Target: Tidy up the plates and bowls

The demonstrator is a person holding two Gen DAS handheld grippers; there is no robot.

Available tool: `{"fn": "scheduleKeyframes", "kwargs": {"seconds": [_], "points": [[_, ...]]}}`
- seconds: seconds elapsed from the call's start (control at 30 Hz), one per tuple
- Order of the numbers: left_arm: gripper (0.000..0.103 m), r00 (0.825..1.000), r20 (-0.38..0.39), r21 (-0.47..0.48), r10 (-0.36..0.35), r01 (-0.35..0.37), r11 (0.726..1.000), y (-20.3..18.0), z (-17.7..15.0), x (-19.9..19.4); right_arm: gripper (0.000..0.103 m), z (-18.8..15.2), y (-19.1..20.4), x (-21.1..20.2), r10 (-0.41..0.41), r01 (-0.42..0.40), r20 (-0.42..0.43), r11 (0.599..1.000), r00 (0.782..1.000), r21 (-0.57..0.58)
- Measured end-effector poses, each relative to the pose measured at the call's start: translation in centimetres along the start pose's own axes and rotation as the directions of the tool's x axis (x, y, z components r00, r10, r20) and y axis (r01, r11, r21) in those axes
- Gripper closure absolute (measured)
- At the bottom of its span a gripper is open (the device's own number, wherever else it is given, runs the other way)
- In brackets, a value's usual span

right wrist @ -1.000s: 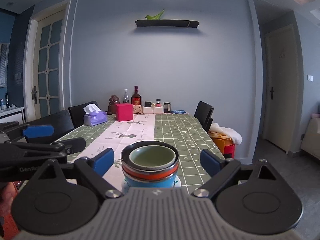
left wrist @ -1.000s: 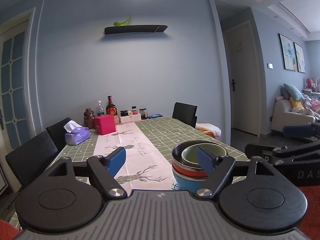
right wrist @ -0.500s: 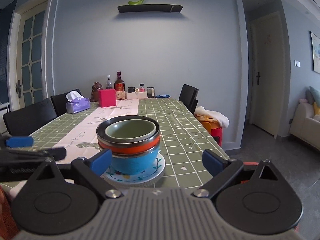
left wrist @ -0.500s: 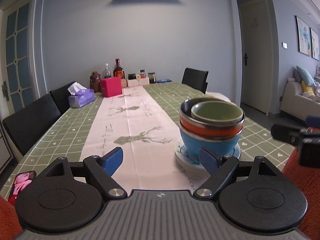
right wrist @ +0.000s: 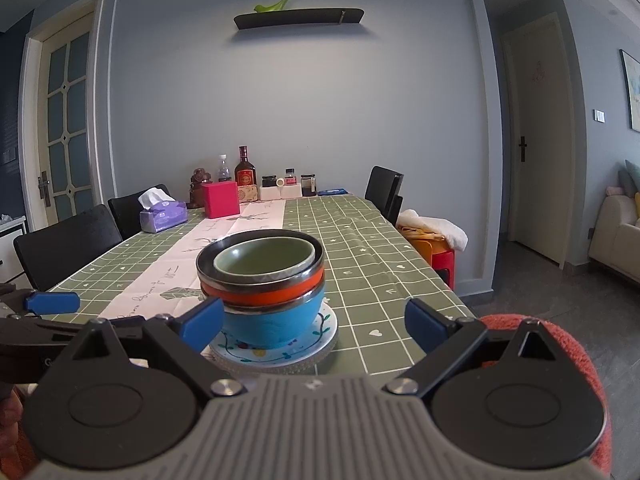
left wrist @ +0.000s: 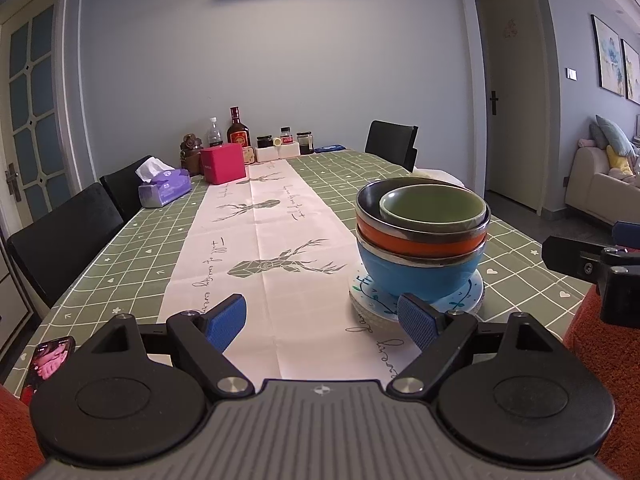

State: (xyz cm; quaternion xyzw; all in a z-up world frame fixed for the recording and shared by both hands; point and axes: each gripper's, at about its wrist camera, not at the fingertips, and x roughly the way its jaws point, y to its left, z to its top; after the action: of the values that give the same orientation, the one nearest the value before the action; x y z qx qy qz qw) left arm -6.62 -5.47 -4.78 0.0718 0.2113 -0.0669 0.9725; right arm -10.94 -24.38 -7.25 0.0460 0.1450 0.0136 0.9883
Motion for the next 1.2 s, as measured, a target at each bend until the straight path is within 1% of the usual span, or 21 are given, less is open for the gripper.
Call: {"fn": "scheduleKeyframes", "kwargs": {"seconds": [0.67,1.2], "points": [[0.003,1.0,0.007,0.003,0.003,-0.003,1.0,0.06,0.12,-0.42,0.008,-0.13,0.27,0.37,0.003,-0.003,-0.007,1.0,1.0,-0.023],[0.003,1.0,0.004,-0.011,0.008,-0.008,1.0,0.32,0.12,-0.54,0.008,-0.15,0.3,0.37,0.001,-0.001,-0.007,1.0,1.0,-0.026]]}}
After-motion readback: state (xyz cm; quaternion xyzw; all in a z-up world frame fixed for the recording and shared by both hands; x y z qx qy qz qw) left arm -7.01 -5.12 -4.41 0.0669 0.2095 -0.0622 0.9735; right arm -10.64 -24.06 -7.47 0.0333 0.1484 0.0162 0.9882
